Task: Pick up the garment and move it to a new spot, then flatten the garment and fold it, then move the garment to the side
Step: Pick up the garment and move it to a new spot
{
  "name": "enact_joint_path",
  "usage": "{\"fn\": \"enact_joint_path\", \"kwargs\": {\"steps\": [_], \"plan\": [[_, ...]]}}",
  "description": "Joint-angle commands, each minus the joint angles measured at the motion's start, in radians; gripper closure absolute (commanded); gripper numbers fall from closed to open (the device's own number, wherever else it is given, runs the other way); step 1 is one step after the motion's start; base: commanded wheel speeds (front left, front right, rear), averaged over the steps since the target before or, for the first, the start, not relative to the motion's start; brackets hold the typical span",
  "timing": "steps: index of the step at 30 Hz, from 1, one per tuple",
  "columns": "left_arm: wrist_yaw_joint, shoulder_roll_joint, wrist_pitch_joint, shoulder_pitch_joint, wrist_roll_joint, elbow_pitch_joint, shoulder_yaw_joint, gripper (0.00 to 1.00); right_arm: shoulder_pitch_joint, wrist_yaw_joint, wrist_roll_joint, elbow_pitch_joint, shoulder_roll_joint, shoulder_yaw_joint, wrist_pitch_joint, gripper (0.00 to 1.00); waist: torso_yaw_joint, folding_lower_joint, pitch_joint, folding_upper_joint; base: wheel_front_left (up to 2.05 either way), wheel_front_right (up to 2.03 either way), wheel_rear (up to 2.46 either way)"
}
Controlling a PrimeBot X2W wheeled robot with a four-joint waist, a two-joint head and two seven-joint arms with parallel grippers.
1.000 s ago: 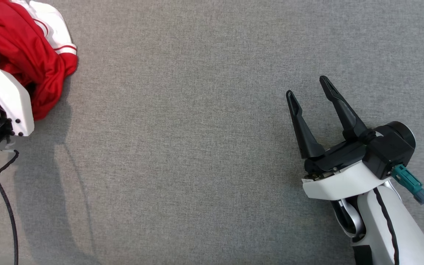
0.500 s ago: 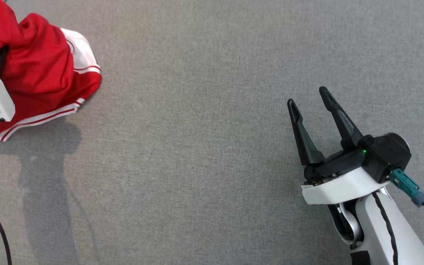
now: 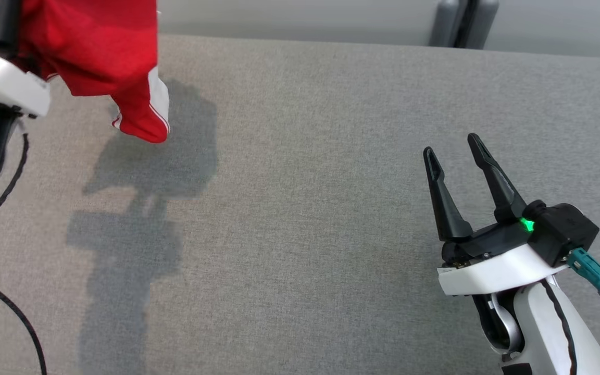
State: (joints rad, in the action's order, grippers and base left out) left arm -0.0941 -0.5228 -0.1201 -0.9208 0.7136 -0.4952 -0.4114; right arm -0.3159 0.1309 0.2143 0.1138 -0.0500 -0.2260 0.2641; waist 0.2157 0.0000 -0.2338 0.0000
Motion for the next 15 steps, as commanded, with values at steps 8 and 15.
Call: {"fn": "enact_joint_path", "kwargs": {"steps": [8, 15], "plan": [[0.054, 0.066, 0.059, 0.063, 0.046, 0.303, -0.029, 1.0, 0.02, 0.0, 0.016, -0.03, -0.003, 0.057, 0.002, 0.0, -0.091, 0.0, 0.067, 0.0, 0.0, 0.0, 0.0], [0.084, 0.127, 0.124, 0.118, 0.07, 0.474, -0.095, 1.0, 0.018, 0.0, 0.018, -0.053, -0.003, 0.089, 0.002, 0.0, -0.183, 0.0, 0.07, 0.0, 0.0, 0.0, 0.0]]}}
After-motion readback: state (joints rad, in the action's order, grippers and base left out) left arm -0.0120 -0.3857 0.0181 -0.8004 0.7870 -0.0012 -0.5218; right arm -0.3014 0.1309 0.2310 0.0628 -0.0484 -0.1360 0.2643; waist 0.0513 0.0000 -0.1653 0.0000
